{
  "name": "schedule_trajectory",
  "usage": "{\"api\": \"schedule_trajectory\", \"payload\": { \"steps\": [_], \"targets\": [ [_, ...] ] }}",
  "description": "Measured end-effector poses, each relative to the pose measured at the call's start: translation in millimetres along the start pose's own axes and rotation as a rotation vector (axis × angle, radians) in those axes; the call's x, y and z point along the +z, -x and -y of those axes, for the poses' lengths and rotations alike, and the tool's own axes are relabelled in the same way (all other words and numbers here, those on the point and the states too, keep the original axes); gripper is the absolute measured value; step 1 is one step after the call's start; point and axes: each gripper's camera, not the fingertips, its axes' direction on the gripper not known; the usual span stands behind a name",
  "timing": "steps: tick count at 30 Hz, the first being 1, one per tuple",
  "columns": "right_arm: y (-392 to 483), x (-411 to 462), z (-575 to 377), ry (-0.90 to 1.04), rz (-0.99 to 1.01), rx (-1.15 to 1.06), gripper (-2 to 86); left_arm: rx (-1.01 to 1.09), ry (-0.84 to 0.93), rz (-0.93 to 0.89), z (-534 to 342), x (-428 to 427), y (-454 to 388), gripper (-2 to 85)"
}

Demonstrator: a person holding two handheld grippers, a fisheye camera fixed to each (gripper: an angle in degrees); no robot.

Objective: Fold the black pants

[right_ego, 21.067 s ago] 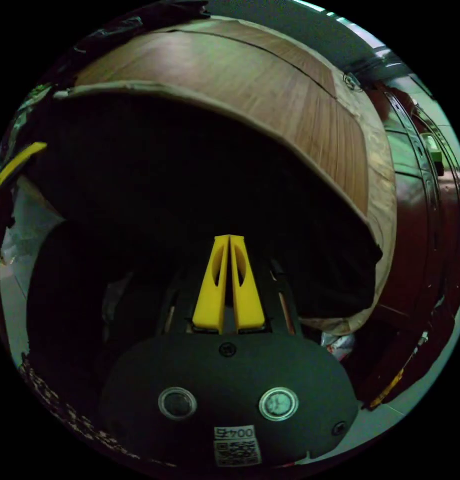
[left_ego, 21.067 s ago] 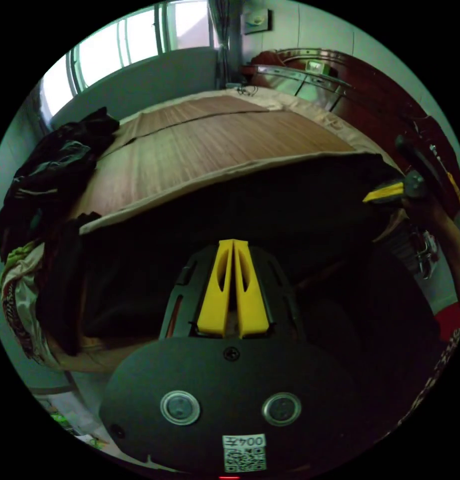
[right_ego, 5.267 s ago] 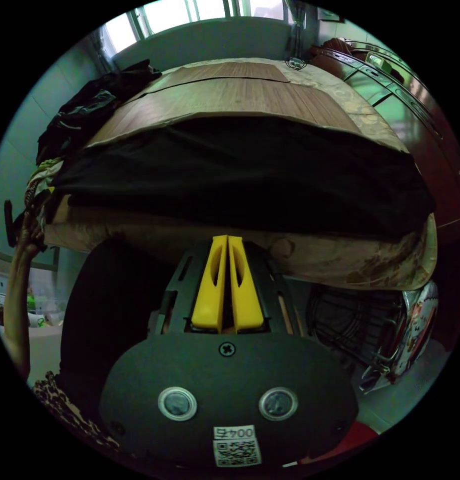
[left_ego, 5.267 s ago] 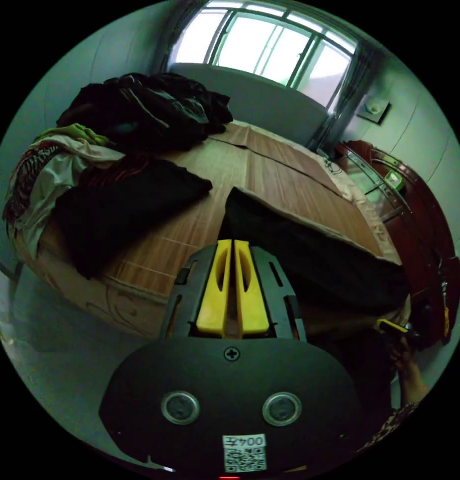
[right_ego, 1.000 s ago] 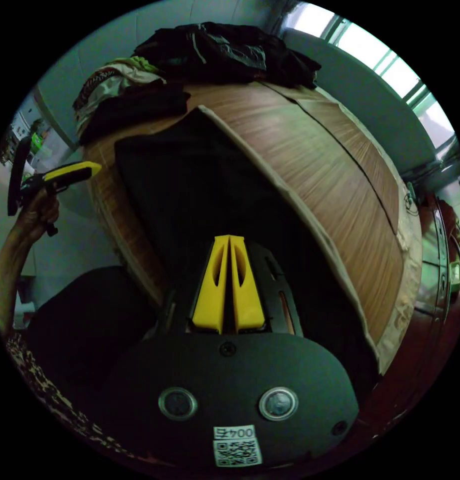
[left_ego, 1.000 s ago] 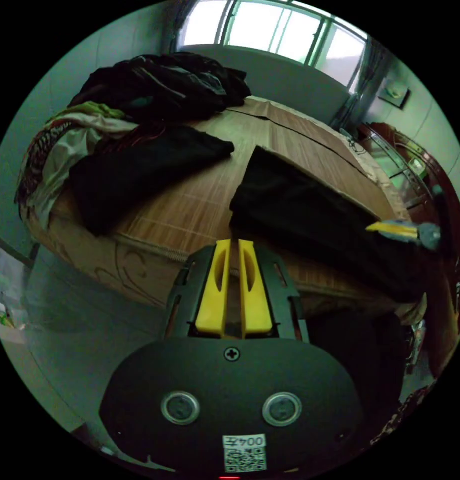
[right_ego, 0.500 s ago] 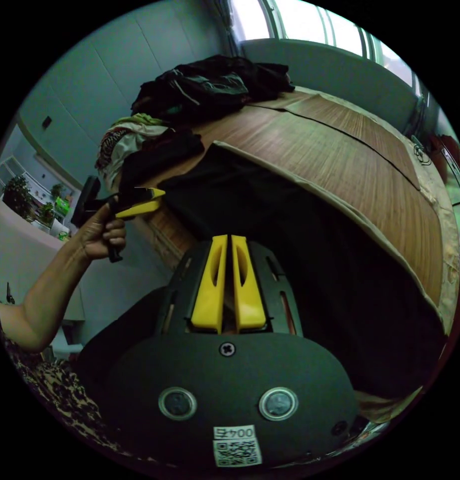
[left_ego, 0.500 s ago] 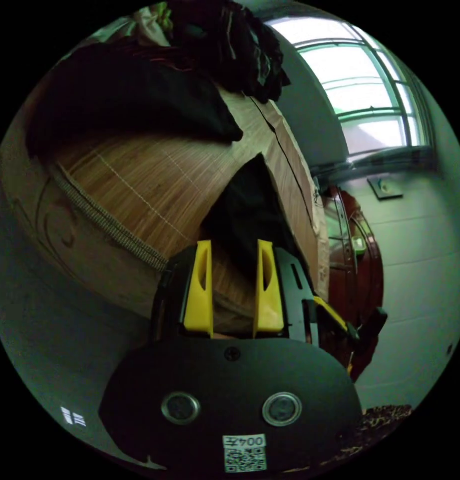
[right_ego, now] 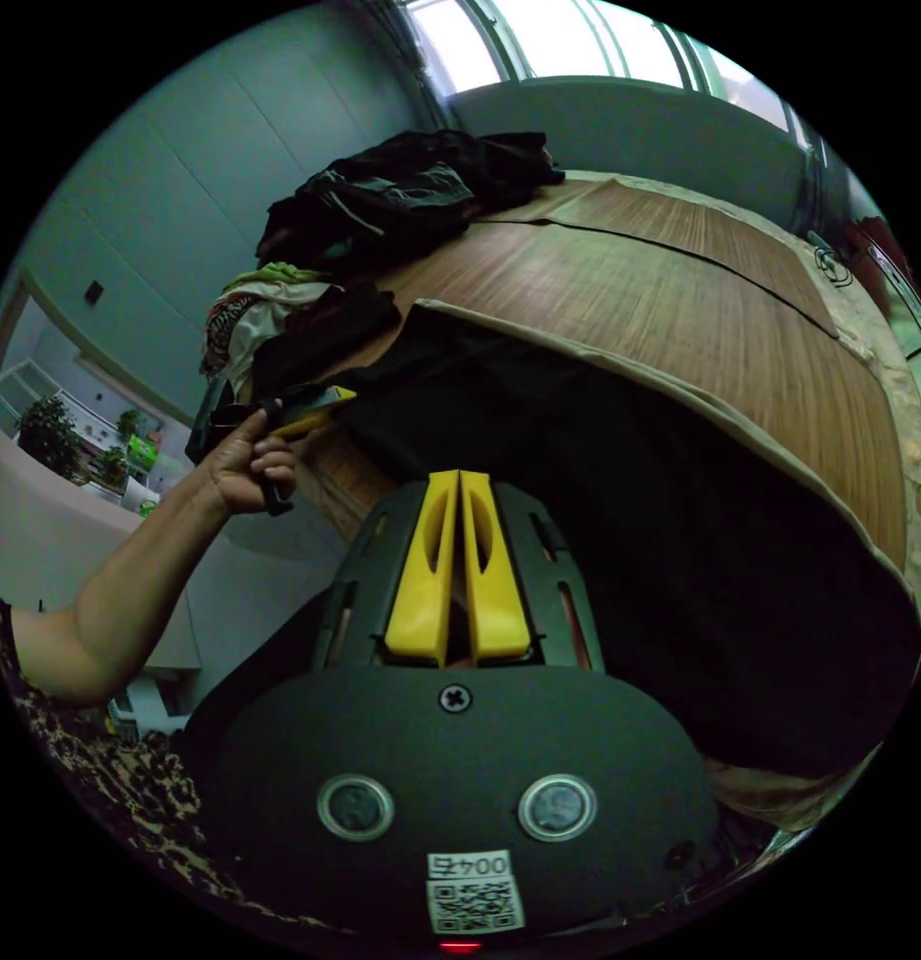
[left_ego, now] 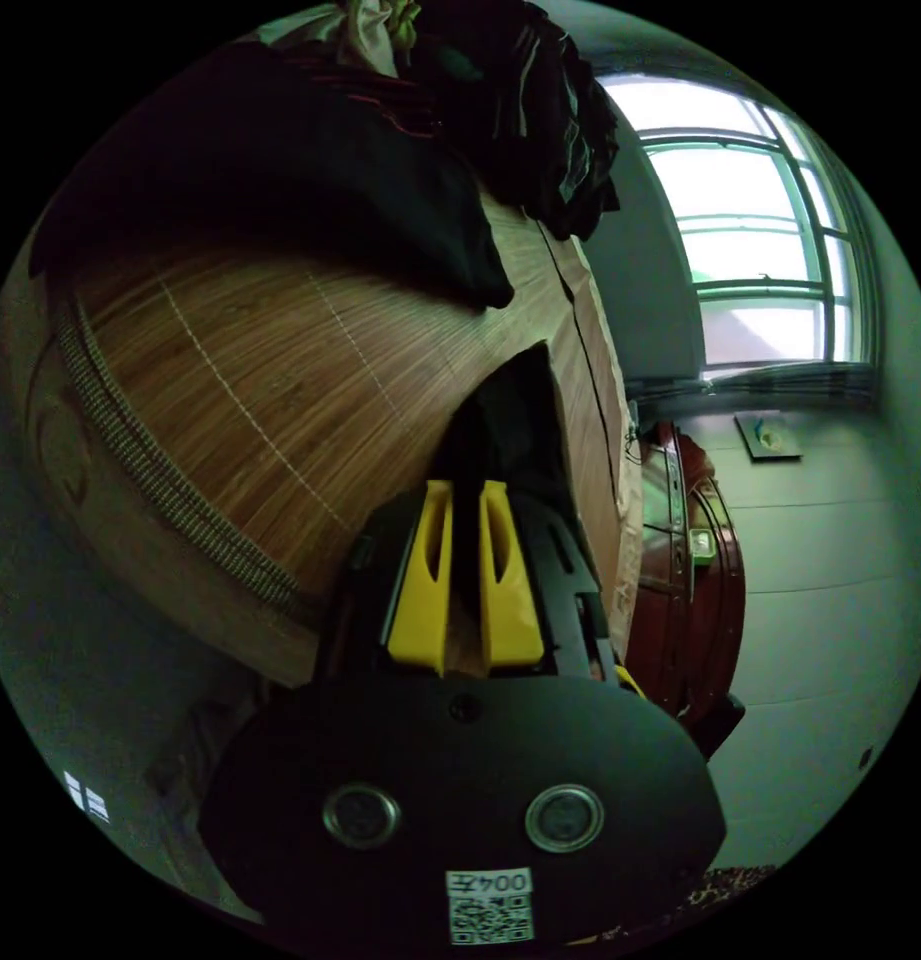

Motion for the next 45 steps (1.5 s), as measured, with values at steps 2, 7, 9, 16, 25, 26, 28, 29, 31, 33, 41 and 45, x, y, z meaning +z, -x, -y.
{"api": "schedule_trajectory", "payload": {
  "steps": [2, 7, 9, 16, 25, 26, 28, 29, 31, 33, 41, 45],
  "targets": [
    [2.5, 2.2, 13.7, 0.019, 0.009, 0.009, 3.5, 0.09, -0.064, -0.018, -8.8, -7.8, -17.9, 4.0],
    [12.2, 0.5, 71.7, 0.062, 0.079, 0.016, 6.7, 0.449, -0.088, 0.085, -41.8, -7.8, -90.1, 3.3],
    [20.8, 0.5, 100.8, 0.088, 0.101, 0.0, 8.6, 0.561, -0.089, 0.159, -55.9, -1.6, -113.9, 3.2],
    [90.5, 43.9, 196.9, 0.321, 0.008, -0.125, 17.1, 0.773, -0.081, 0.334, -103.3, 27.1, -178.6, 2.9],
    [168.2, 139.6, 208.0, 0.644, -0.717, -0.551, 9.3, 0.716, -0.059, 0.302, -116.3, 29.9, -207.1, 2.8],
    [166.5, 143.7, 208.0, 0.658, -0.762, -0.568, 5.3, 0.716, -0.059, 0.298, -116.9, 29.4, -209.3, 2.7],
    [162.1, 142.1, 211.9, 0.665, -0.724, -0.545, 1.7, 0.712, -0.061, 0.287, -117.9, 27.4, -215.8, 2.8],
    [159.0, 135.6, 217.4, 0.631, -0.665, -0.496, 0.7, 0.708, -0.062, 0.285, -117.7, 25.5, -220.1, 2.8],
    [153.2, 120.2, 227.7, 0.555, -0.533, -0.389, -0.2, 0.687, -0.081, 0.265, -114.6, 16.6, -227.6, 2.9],
    [148.5, 103.0, 237.8, 0.471, -0.389, -0.288, -0.6, 0.671, -0.114, 0.25, -110.7, 4.8, -233.3, 2.9],
    [169.4, 65.4, 252.1, 0.277, -0.172, -0.241, -0.8, 0.557, -0.236, 0.188, -83.0, -57.0, -247.5, 2.8],
    [179.5, 51.4, 252.3, 0.228, -0.091, -0.267, -0.8, 0.53, -0.267, 0.174, -76.1, -84.3, -257.2, 2.6]
  ]
}}
